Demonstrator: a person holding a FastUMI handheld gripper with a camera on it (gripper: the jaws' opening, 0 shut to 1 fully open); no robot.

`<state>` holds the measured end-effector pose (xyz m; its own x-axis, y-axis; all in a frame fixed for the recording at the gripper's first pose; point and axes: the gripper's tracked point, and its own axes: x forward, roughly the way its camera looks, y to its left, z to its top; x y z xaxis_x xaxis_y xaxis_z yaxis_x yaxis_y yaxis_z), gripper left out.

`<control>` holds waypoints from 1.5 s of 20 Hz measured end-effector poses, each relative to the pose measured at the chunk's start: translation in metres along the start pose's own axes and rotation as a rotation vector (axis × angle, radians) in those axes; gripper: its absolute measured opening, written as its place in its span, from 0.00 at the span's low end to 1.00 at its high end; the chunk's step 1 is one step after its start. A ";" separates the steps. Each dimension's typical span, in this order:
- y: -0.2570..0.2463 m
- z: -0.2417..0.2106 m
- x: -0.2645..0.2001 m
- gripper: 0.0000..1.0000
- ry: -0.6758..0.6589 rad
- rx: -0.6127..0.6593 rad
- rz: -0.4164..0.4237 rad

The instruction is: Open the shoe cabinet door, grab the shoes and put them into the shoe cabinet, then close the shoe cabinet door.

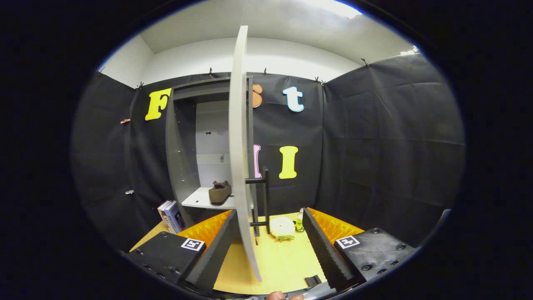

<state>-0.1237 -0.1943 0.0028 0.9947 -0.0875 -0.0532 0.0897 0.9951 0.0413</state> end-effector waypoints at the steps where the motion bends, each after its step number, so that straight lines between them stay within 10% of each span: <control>1: -0.006 -0.001 0.007 0.99 0.005 -0.002 -0.006; 30: -0.010 -0.007 0.049 0.98 0.028 0.042 0.108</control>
<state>-0.0762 -0.2080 -0.0073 0.9970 0.0225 -0.0741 -0.0157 0.9958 0.0901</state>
